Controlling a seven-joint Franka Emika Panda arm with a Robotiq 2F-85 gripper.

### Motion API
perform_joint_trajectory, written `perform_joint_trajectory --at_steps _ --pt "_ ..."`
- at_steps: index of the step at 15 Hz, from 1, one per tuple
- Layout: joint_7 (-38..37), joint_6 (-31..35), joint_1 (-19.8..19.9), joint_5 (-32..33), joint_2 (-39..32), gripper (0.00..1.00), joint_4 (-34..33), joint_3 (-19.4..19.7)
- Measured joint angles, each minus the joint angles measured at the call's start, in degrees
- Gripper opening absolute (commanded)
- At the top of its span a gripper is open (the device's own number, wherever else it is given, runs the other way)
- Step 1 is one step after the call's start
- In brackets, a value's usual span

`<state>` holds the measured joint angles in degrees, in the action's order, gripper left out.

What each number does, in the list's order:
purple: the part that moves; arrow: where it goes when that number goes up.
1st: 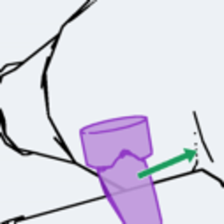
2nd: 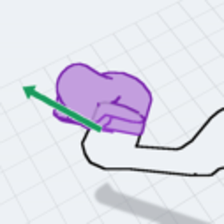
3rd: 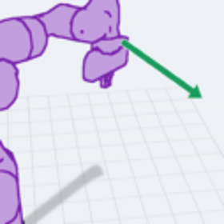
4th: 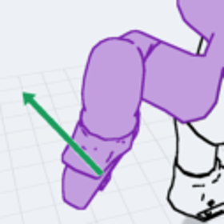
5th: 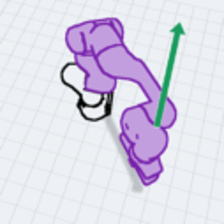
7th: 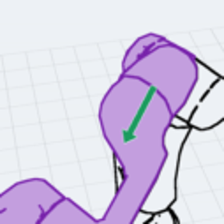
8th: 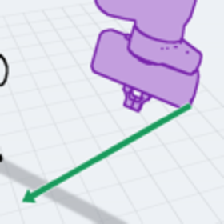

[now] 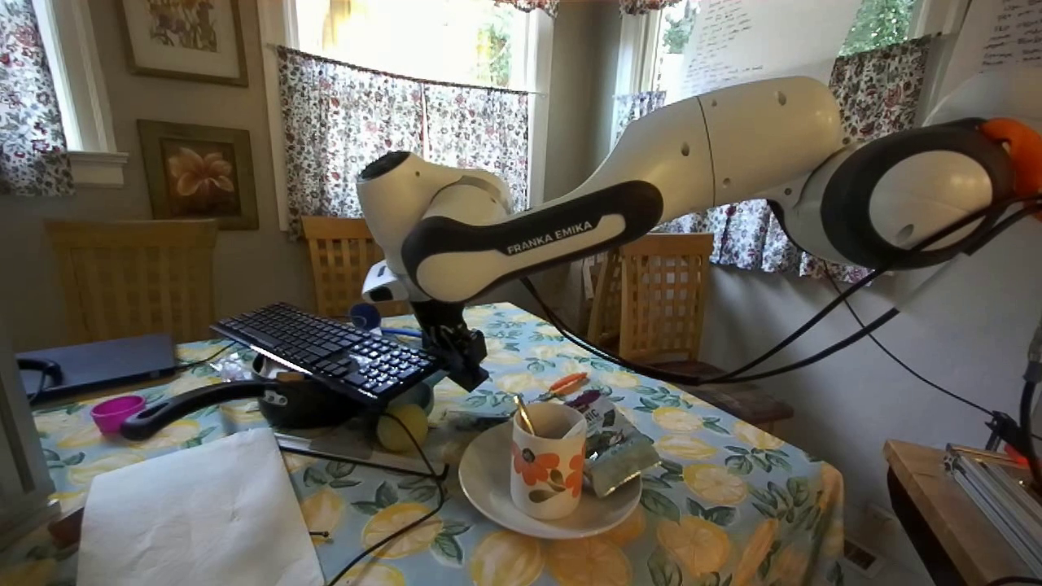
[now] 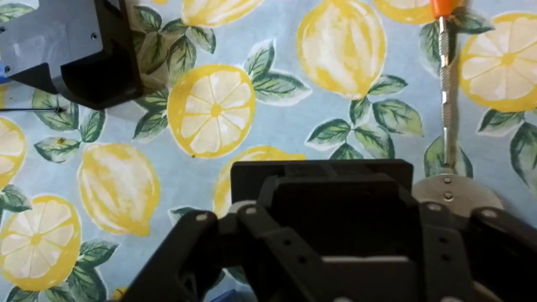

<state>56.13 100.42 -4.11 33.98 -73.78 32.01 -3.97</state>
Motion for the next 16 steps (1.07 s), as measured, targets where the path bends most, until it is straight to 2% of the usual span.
perform_joint_trajectory --at_steps 8,16 --pt "1.75 0.28 0.8 -0.14 -0.16 0.34 -0.31 -1.12" --pt "18.66 0.62 2.6 -0.13 0.02 0.34 -0.81 -2.48"
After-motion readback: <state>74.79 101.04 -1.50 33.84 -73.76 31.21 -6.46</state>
